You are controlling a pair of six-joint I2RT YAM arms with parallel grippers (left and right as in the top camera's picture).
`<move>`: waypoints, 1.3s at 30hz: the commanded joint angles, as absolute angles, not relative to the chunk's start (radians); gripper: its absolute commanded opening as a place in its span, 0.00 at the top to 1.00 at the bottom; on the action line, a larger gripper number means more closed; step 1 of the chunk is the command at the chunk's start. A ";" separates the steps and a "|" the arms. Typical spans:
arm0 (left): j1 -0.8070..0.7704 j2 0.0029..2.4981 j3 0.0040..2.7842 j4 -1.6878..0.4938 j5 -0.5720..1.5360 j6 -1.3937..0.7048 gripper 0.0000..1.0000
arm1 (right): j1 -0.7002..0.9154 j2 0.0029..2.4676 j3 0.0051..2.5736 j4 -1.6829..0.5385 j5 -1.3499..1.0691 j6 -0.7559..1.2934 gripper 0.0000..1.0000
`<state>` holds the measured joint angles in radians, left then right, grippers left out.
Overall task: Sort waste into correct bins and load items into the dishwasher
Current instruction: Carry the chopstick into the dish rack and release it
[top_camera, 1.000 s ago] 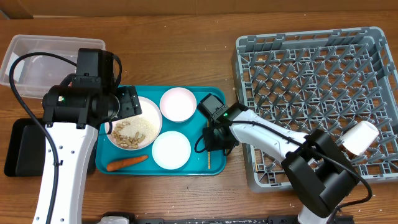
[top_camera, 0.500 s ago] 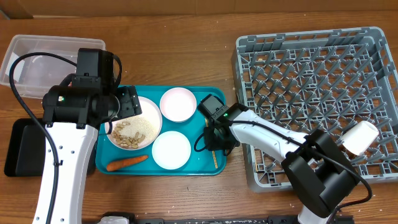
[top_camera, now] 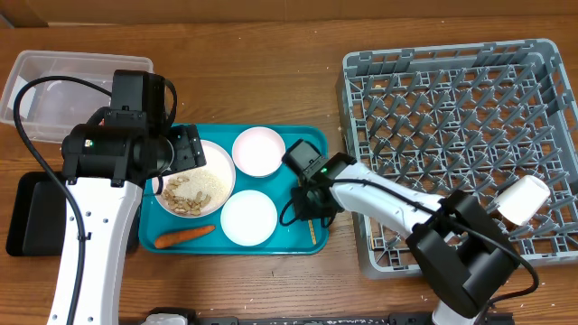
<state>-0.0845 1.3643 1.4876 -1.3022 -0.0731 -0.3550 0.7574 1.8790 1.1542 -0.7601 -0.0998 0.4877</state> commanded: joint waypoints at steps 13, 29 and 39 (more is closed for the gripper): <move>-0.081 1.361 1.492 -1.312 -0.088 -0.336 0.20 | 0.783 1.920 1.134 -0.763 -0.069 0.533 0.91; -0.081 1.361 1.492 -1.312 -0.089 -0.336 0.20 | 0.701 1.809 1.420 -1.089 0.026 0.510 0.96; -0.081 1.361 1.492 -1.312 -0.088 -0.336 0.20 | 0.508 1.642 1.551 -1.362 0.157 0.372 0.96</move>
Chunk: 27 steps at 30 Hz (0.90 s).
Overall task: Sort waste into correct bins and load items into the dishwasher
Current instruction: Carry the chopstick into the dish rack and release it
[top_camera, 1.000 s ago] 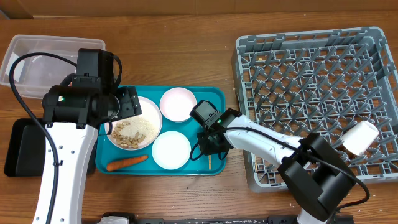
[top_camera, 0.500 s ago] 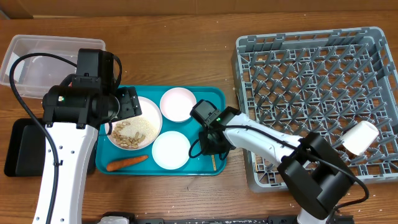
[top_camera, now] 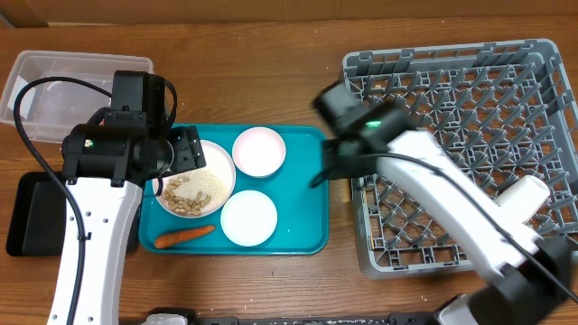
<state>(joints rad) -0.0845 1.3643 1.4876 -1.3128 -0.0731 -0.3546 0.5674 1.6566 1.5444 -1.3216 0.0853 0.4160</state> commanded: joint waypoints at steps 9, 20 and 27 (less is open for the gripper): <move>-0.081 1.361 1.492 -1.312 -0.085 -0.337 0.20 | 0.416 1.644 1.360 -1.370 0.103 0.258 0.96; -0.082 1.361 1.492 -1.312 -0.085 -0.337 0.20 | 0.419 1.644 1.251 -1.269 0.065 0.258 0.92; -0.081 1.361 1.492 -1.312 -0.085 -0.337 0.20 | 0.419 1.642 1.259 -1.282 0.065 0.262 0.55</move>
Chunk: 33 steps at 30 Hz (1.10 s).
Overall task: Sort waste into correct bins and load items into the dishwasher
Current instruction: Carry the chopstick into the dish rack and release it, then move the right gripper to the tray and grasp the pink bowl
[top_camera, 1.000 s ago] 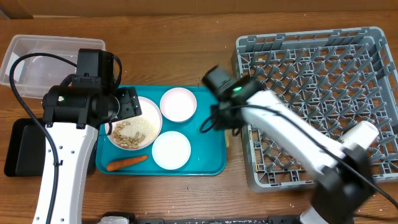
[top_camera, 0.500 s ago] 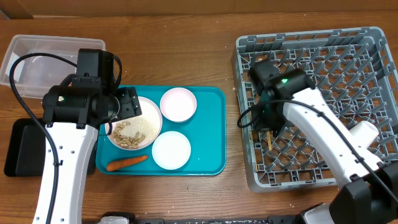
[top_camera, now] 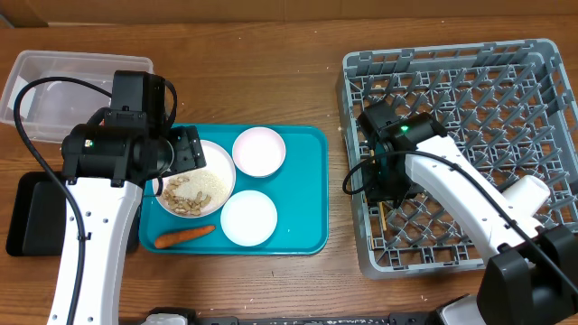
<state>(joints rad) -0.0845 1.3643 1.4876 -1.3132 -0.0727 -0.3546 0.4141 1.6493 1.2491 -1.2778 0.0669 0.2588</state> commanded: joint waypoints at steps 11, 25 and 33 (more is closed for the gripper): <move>-0.081 1.361 1.492 -1.312 -0.085 -0.337 0.20 | 0.418 1.552 1.543 -1.280 -0.108 0.272 0.55; -0.082 1.361 1.492 -1.305 -0.084 -0.337 0.20 | 0.511 1.772 1.571 -0.947 -0.301 0.265 0.46; -0.082 1.361 1.492 -1.305 -0.084 -0.337 0.20 | 0.584 1.985 1.571 -0.830 -0.263 0.319 0.47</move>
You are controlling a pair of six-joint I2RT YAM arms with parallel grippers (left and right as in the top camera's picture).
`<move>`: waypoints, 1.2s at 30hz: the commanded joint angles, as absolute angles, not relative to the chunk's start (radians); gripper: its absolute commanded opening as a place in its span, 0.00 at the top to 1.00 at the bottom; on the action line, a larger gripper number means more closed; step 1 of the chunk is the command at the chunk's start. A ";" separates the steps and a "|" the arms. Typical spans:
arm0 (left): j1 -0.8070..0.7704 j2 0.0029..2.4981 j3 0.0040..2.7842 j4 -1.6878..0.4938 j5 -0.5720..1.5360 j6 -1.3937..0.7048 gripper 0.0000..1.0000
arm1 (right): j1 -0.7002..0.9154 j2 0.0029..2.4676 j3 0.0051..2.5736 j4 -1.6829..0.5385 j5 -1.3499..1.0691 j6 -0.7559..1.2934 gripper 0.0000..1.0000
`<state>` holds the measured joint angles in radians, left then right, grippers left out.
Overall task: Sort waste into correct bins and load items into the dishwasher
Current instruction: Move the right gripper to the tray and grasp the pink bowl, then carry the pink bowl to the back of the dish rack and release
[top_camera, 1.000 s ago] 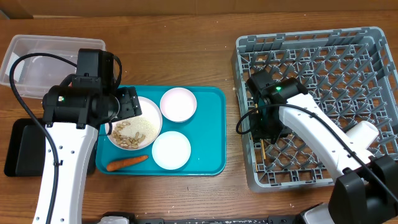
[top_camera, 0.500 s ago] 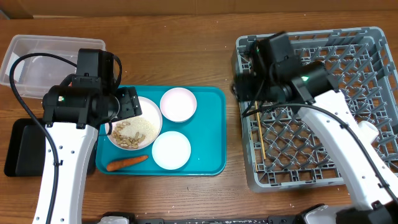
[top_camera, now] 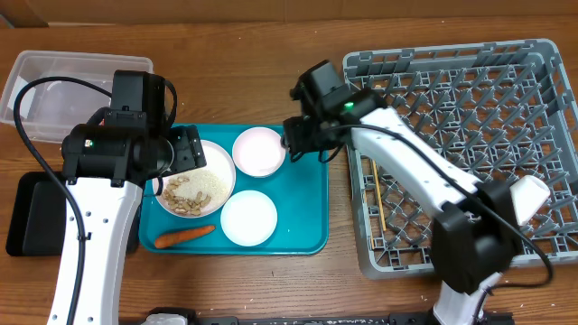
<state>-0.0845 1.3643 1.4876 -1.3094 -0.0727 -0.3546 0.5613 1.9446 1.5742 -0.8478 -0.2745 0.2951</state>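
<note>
A teal tray [top_camera: 307, 194] holds a bowl of food scraps [top_camera: 192, 187], a small white bowl [top_camera: 258, 150], a second white bowl [top_camera: 248, 218] and a carrot [top_camera: 184, 236]. My left gripper [top_camera: 187, 149] hangs open over the scrap bowl's upper left rim. At the small white bowl's right edge, my right gripper [top_camera: 295, 141] looks open and empty. A pair of chopsticks [top_camera: 373, 194] lies in the left part of the grey dish rack [top_camera: 452, 63]. A white cup [top_camera: 525, 199] rests at the rack's right side.
A clear plastic bin [top_camera: 54, 81] stands at the back left. A black bin [top_camera: 25, 212] sits at the left table edge, partly under the left arm. The rack fills the right half of the table.
My right gripper has let go of the chopsticks, which now lie in the rack. It has moved from inside the rack back to the tray, beside the small white bowl. The left arm is unchanged.
My right gripper was down on the chopsticks at the tray's right side. Then it held them by the rack's left edge, then low inside the rack. Now the chopsticks lie in the rack and the gripper is back over the tray. The left arm stayed put.
</note>
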 commanded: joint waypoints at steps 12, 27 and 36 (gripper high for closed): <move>-0.082 1.361 1.492 -1.306 -0.085 -0.337 0.20 | 0.604 2.147 1.572 -0.798 -0.243 0.365 0.94; -0.081 1.361 1.492 -1.308 -0.085 -0.336 0.20 | 0.374 1.893 2.004 -1.323 0.519 0.322 0.96; -0.082 1.361 1.492 -1.305 -0.084 -0.337 0.20 | 0.168 1.836 1.968 -1.334 1.106 0.561 0.96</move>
